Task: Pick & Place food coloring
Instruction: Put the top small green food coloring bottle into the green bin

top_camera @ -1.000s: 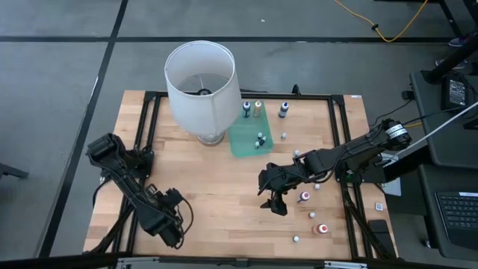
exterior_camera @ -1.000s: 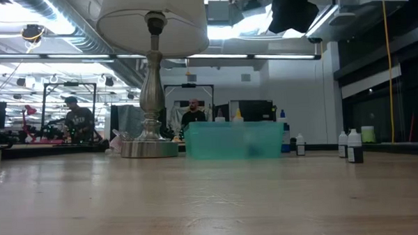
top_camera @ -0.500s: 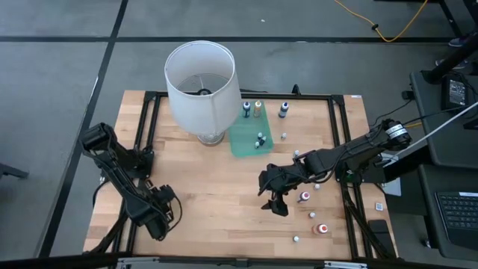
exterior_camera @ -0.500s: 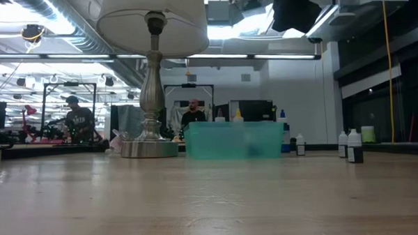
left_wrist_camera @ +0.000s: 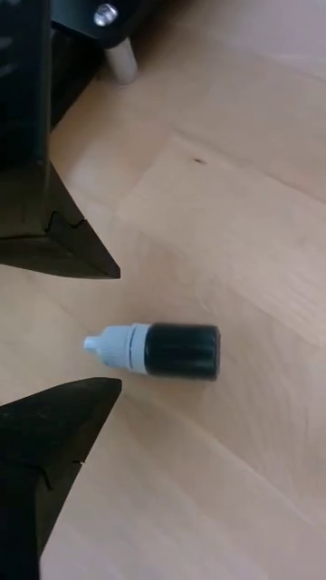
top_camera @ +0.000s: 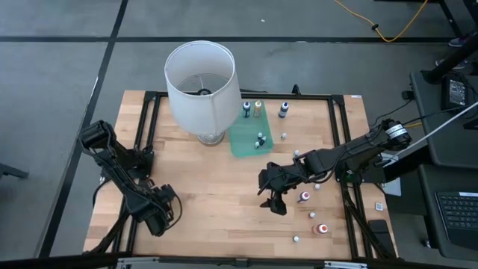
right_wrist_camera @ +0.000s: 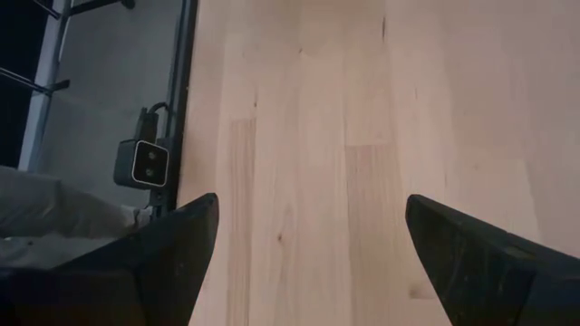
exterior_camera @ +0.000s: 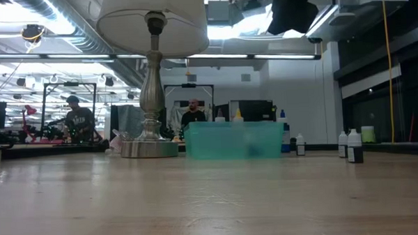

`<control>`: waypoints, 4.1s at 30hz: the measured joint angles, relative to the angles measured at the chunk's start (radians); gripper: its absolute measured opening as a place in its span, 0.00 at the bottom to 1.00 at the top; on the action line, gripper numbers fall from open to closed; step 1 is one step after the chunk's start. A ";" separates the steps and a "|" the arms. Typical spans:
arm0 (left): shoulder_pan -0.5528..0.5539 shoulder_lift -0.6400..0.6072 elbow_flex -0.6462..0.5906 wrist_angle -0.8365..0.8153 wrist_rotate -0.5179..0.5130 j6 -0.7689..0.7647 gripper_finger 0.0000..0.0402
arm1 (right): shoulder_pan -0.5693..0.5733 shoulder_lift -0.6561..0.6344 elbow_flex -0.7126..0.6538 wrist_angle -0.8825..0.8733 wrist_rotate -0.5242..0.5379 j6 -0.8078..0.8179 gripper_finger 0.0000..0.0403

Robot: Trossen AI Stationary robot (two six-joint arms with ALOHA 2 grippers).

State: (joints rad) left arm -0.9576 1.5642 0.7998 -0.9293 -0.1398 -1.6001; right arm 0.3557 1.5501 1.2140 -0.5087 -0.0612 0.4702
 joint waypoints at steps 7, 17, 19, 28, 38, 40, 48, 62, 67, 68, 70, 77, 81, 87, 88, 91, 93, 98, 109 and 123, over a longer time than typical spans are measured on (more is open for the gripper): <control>0.004 0.000 0.000 0.041 -0.037 0.032 0.45 | 0.000 0.000 0.000 0.000 0.000 0.004 0.88; 0.004 0.000 0.000 0.039 -0.064 0.024 0.45 | 0.000 0.000 0.000 0.000 0.001 0.024 0.88; 0.004 0.000 0.000 0.039 -0.099 0.018 0.45 | 0.000 0.000 0.000 0.001 0.001 0.024 0.88; 0.018 0.001 0.000 0.039 -0.152 0.015 0.45 | 0.000 0.000 0.000 0.001 0.001 0.031 0.88; 0.050 -0.004 -0.057 0.134 -0.088 0.066 0.45 | 0.000 0.000 0.000 0.001 0.000 0.030 0.88; 0.050 -0.003 -0.058 0.135 -0.094 0.061 0.45 | 0.000 0.000 0.000 0.001 -0.001 0.029 0.88; 0.063 -0.014 -0.062 0.143 -0.109 0.061 0.45 | 0.000 0.000 0.000 0.002 -0.003 0.024 0.88; 0.064 -0.013 -0.064 0.178 -0.143 0.042 0.44 | 0.000 0.000 0.000 0.002 -0.003 0.016 0.88; 0.057 -0.013 -0.063 0.176 -0.133 0.052 0.40 | 0.000 0.000 0.000 0.002 -0.003 0.015 0.88; 0.057 -0.013 -0.063 0.175 -0.126 0.063 0.39 | 0.000 0.000 0.000 0.002 -0.003 0.015 0.88; 0.058 -0.014 -0.062 0.172 -0.113 0.090 0.38 | 0.000 0.000 0.000 0.002 -0.003 0.017 0.88; 0.058 -0.015 -0.061 0.171 -0.093 0.246 0.38 | 0.000 0.000 0.000 0.002 -0.003 0.028 0.88; 0.058 -0.015 -0.060 0.172 -0.086 0.337 0.38 | 0.000 0.000 0.000 0.002 -0.003 0.049 0.88; 0.059 -0.015 -0.061 0.187 -0.082 0.420 0.35 | 0.000 0.000 0.000 0.004 -0.002 0.070 0.88; 0.059 -0.015 -0.061 0.191 -0.081 0.428 0.33 | 0.000 0.000 0.000 0.004 -0.002 0.073 0.88; 0.059 -0.015 -0.061 0.198 -0.076 0.436 0.26 | 0.000 0.000 0.000 0.004 0.000 0.075 0.88; 0.059 -0.015 -0.061 0.202 -0.071 0.436 0.20 | 0.000 0.000 0.000 0.004 0.010 0.076 0.88; 0.059 -0.015 -0.061 0.217 -0.068 0.437 0.04 | 0.000 0.000 0.000 0.008 0.019 0.076 0.88; 0.064 -0.012 -0.045 0.216 -0.069 0.382 0.04 | 0.000 0.000 0.000 0.027 0.019 0.076 0.88; 0.064 -0.202 0.058 -0.032 -0.047 0.406 0.06 | 0.000 0.000 0.000 0.026 0.027 0.072 0.88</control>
State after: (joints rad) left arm -0.8936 1.3622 0.8574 -0.9609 -0.1866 -1.1939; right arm 0.3561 1.5505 1.2137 -0.4824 -0.0345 0.5424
